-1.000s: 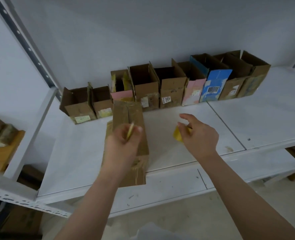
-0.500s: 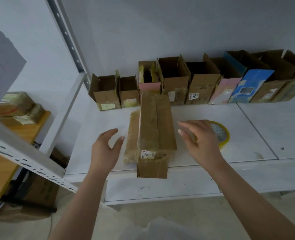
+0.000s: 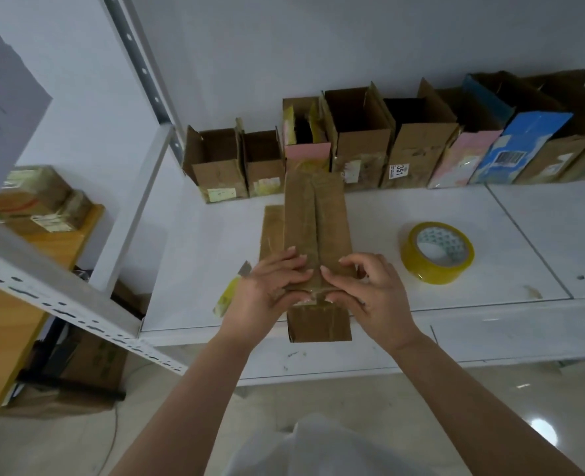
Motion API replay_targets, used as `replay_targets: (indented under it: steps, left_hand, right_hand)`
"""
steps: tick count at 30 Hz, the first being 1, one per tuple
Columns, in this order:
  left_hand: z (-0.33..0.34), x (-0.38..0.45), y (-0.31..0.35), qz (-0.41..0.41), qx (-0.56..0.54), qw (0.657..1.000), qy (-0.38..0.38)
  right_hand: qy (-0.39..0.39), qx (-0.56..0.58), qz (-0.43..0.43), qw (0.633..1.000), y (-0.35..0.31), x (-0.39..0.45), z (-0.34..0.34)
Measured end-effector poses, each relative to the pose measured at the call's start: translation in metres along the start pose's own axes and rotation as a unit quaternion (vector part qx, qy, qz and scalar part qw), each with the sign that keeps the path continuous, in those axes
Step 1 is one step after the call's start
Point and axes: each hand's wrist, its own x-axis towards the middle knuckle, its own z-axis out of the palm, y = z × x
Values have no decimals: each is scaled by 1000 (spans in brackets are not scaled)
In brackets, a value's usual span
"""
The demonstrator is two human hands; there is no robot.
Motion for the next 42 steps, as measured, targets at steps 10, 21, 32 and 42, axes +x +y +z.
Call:
replay_targets:
  steps: [10,21,32,42]
  left_hand:
    - [-3,-21,13,-94,74,988,96]
    - [6,-19,21,-27,156,984,80]
    - [-41,-11,6,-16,4,997,-82]
    - [-49,-8,-5,-32,-72,981,-177]
  right_hand:
    - [41,-32,75,996,-6,-7,-8]
    - [-12,66,96,993,-12,-5,-9]
    - [-208,167,80,960,27,5,-42]
    - [-222,202,89,950,31,10,-32]
